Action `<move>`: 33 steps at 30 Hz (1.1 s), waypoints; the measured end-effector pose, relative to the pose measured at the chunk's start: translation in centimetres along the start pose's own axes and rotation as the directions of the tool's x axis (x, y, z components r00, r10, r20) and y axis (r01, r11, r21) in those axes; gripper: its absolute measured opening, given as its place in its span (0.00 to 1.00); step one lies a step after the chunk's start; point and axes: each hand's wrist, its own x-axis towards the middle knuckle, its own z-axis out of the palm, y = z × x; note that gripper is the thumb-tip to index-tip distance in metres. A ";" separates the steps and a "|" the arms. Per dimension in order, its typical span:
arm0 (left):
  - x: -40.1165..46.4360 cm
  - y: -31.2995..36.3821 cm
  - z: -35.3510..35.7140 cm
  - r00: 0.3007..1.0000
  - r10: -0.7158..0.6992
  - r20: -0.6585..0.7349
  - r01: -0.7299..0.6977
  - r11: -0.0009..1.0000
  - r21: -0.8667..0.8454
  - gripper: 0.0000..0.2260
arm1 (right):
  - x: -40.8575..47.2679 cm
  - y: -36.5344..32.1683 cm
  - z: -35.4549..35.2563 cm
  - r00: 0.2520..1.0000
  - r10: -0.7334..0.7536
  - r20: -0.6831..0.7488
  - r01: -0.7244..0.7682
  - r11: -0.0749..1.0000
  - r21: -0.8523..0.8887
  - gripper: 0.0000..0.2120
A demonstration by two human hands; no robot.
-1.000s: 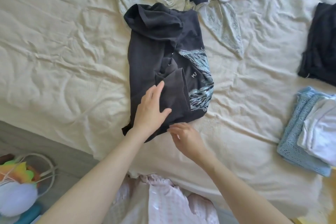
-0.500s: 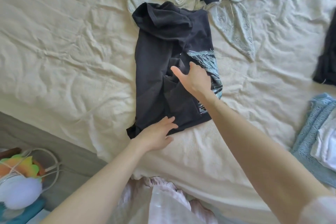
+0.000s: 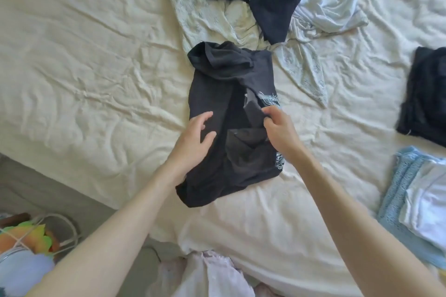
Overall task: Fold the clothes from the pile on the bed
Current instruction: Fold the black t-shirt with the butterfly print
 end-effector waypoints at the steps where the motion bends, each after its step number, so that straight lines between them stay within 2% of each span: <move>1: 0.4 1.5 -1.0 0.999 0.040 0.000 -0.040 0.999 -0.009 0.22 | -0.6 -1.2 -0.8 1.000 -0.020 -0.002 0.020 1.000 0.007 0.14; 4: 0.6 6.4 -3.4 0.969 0.237 0.070 -0.241 0.969 0.055 0.26 | -3.0 -4.9 -2.9 0.998 -0.062 0.034 0.059 0.996 0.072 0.17; 6: 0.0 9.3 -4.6 0.932 0.339 0.127 -0.352 0.931 0.099 0.27 | -5.0 -7.7 -4.6 0.992 -0.103 0.074 0.094 0.989 0.111 0.14; 9: -1.3 12.6 -5.8 0.903 0.394 0.172 -0.418 0.897 0.141 0.25 | -7.9 -12.1 -7.3 0.971 -0.197 0.137 0.201 0.979 -0.015 0.06; 12: -3.4 15.3 -6.6 0.876 0.445 0.188 -0.465 0.882 0.080 0.22 | -10.8 -17.2 -9.8 0.946 -0.295 0.135 0.301 0.953 -0.024 0.06; 14: -5.1 16.8 -7.4 0.877 0.460 0.142 -0.465 0.885 0.005 0.19 | -13.0 -20.8 -10.9 0.921 -0.377 0.099 0.382 0.924 -0.033 0.06; 16: -6.6 18.2 -9.2 0.899 0.436 0.025 -0.436 0.900 -0.015 0.16 | -15.3 -24.3 -11.6 0.883 -0.464 0.071 0.467 0.883 -0.045 0.08; 17: -7.2 18.6 -10.4 0.903 0.429 -0.027 -0.430 0.903 -0.009 0.14 | -16.2 -25.9 -11.9 0.866 -0.497 0.052 0.499 0.865 -0.045 0.06; 19: -8.8 19.3 -13.4 0.897 0.439 -0.054 -0.436 0.899 0.045 0.13 | -18.1 -28.7 -12.2 0.838 -0.546 -0.012 0.546 0.838 -0.025 0.05; 23: -12.6 20.7 -20.6 0.890 0.456 -0.009 -0.444 0.870 0.214 0.11 | -20.9 -33.8 -12.6 0.798 -0.590 -0.123 0.596 0.803 0.018 0.05; 28: -18.1 21.8 -30.1 0.864 0.481 -0.149 -0.407 0.842 0.356 0.06 | -23.8 -39.9 -12.5 0.723 -0.650 -0.233 0.680 0.730 0.073 0.04; 31: -21.3 21.1 -33.9 0.875 0.429 -0.224 -0.360 0.886 0.292 0.07 | -24.9 -41.9 -11.9 0.688 -0.660 -0.301 0.711 0.696 0.098 0.05; 33: -23.4 20.7 -35.2 0.889 0.389 -0.240 -0.344 0.915 0.210 0.08 | -25.0 -42.4 -11.2 0.680 -0.669 -0.299 0.711 0.702 0.045 0.04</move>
